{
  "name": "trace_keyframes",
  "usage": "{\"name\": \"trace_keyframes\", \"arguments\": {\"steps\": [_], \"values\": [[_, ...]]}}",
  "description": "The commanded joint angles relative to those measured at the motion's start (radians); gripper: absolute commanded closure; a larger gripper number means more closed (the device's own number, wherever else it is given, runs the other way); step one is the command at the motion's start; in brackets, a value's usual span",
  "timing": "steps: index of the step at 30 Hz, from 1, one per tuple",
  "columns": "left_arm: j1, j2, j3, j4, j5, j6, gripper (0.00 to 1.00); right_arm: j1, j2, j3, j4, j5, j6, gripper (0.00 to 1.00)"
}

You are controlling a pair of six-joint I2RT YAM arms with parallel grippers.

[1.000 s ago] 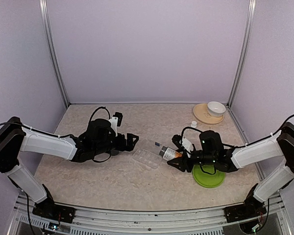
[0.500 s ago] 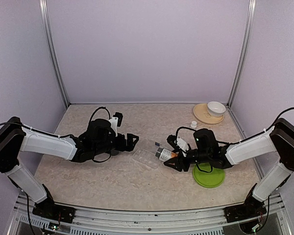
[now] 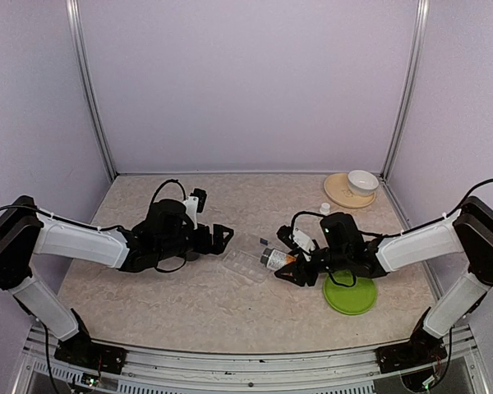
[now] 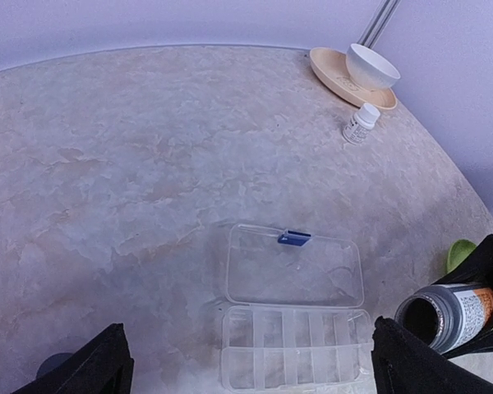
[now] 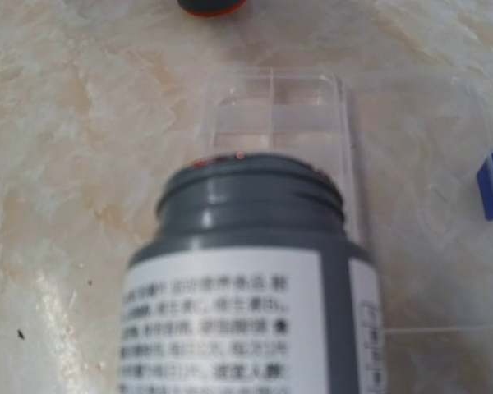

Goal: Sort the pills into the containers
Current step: Pour the pill into the compartment of the pill container.

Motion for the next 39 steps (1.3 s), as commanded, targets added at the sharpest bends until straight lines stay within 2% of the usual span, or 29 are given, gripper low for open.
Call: {"name": "trace_keyframes", "arguments": {"steps": [1, 39], "values": [[-0.003, -0.024, -0.001, 0.02, 0.009, -0.004, 0.01, -0.01, 0.016, 0.042, -0.069, 0.013, -0.016, 1.0], [-0.009, -0.02, -0.018, 0.035, 0.01, -0.017, 0.01, -0.005, 0.041, 0.184, -0.353, 0.071, 0.001, 1.0]]}}
